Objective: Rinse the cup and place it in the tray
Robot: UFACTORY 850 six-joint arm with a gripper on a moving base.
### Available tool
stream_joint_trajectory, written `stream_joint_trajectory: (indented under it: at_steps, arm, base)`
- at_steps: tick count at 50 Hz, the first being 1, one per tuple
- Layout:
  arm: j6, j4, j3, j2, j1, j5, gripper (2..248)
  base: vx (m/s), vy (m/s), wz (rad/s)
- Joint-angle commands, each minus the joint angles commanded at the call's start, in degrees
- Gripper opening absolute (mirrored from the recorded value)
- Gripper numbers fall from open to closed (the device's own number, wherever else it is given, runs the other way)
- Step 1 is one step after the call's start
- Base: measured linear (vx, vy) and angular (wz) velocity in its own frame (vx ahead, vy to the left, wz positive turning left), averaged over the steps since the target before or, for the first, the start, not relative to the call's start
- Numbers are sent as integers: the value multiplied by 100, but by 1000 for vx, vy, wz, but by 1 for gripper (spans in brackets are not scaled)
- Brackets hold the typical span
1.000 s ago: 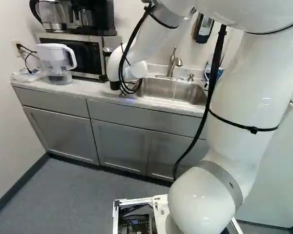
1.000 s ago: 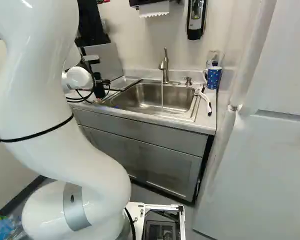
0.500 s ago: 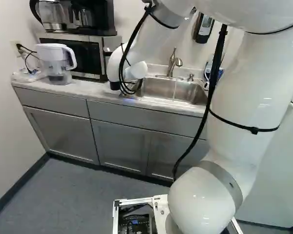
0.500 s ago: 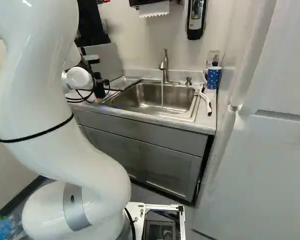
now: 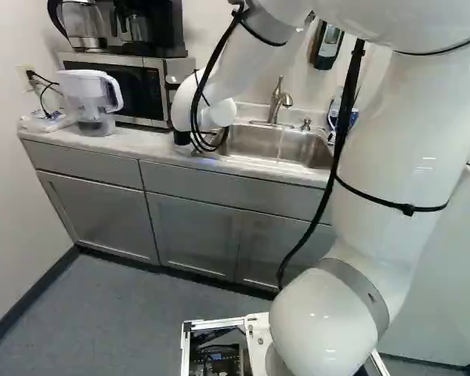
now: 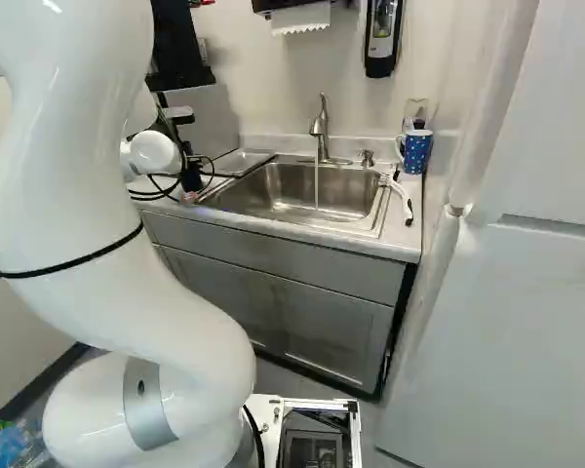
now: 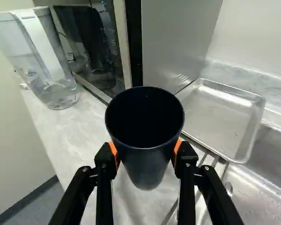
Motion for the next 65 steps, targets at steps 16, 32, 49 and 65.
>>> stream_joint_trajectory:
  at_steps: [16, 32, 49, 65]
  arm:
    - [0, 0, -33, 147, 0, 0, 124]
    - [0, 0, -150, 228, -59, 0, 124]
    - [0, 0, -359, 232, -265, 0, 124]
    - [0, 0, -548, 216, -532, 0, 124]
  base:
    - [0, 0, 0]
    - [0, 0, 0]
    - [0, 0, 0]
    - [0, 0, 0]
